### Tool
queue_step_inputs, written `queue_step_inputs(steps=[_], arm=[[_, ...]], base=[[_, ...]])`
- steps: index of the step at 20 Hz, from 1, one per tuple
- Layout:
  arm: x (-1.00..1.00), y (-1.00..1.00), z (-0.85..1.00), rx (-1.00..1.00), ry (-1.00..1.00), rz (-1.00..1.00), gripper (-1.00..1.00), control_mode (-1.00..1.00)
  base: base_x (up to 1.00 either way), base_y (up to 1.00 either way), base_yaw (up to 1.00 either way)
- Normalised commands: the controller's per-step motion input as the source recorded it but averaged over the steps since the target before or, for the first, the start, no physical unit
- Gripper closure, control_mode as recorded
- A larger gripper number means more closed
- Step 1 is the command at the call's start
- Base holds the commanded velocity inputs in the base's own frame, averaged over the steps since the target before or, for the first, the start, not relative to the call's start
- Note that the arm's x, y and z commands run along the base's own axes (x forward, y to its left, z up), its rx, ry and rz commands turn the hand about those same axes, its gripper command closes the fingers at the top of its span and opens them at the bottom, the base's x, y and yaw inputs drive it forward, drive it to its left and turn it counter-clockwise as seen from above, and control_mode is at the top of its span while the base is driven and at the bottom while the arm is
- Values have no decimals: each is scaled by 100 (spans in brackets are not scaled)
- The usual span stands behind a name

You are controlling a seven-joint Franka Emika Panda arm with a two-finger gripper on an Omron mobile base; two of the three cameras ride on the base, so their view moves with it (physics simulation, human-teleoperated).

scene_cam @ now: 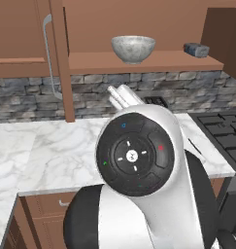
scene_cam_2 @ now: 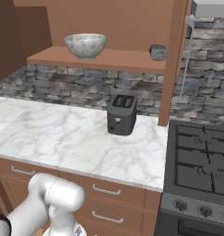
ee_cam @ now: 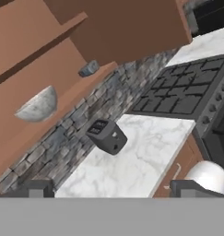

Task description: Pick the mug and place it in the sink. Pick the bowl and place it in the open cabinet and then close the cabinet.

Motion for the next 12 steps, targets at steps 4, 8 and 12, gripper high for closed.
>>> queue_step_inputs(steps=[4, 8, 12], arm=[[0, 65, 0, -19, 0, 0, -100, -100], [9, 68, 0, -21, 0, -1, -100, -100], [24, 78, -1, -23, 0, -1, -100, -100]], base=[[0, 0, 0], [0, 0, 0], [0, 0, 0]])
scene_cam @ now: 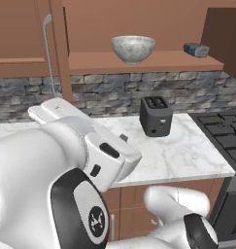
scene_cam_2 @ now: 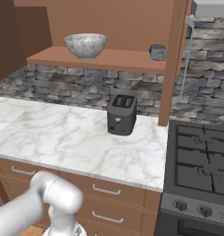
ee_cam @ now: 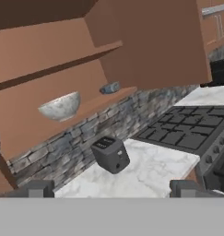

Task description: Pick the mug and place it in the sink. Pick the bowl and place it in the open cabinet and then close the cabinet.

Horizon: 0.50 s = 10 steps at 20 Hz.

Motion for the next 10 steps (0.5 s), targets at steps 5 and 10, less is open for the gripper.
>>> queue_step_inputs(steps=[5, 10], arm=[[42, 53, 0, -18, 1, 0, -100, -100], [47, 46, 0, -18, 0, 0, -100, -100]], base=[[0, 0, 0], [0, 0, 0]])
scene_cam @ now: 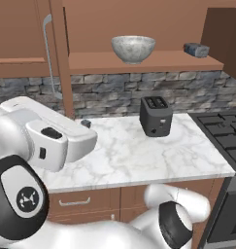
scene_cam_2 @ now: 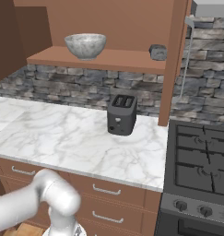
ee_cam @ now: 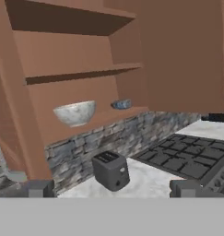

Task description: Pick the mug and place it in the sink. Pick the bowl and place it in the open cabinet and then close the cabinet.

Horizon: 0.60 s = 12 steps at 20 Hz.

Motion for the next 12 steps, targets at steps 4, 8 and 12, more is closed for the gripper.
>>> queue_step_inputs(steps=[4, 8, 12], arm=[[54, 48, -1, -22, 1, 0, -100, -100], [65, 12, -10, -18, 7, 0, -100, -100], [71, -22, -27, -7, 14, -3, -100, -100]], base=[[0, 0, 0], [0, 0, 0], [0, 0, 0]])
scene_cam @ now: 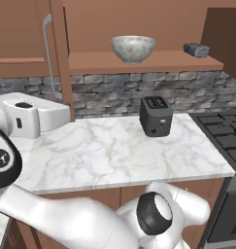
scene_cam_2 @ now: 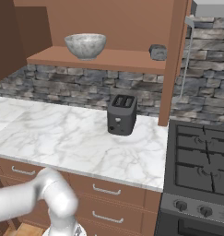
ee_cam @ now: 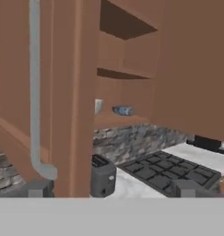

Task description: Pick the mug and place it in the sink. Pick the bowl and place it in the open cabinet and then close the cabinet.

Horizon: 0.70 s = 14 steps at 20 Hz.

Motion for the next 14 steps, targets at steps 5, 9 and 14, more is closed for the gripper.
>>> queue_step_inputs(steps=[5, 9, 14], arm=[[72, -7, -22, -14, 9, -15, -100, -100], [53, 19, -3, -23, 0, -21, -100, -100], [39, 0, 0, -20, 1, -19, -100, -100]], base=[[0, 0, 0], [0, 0, 0], [0, 0, 0]])
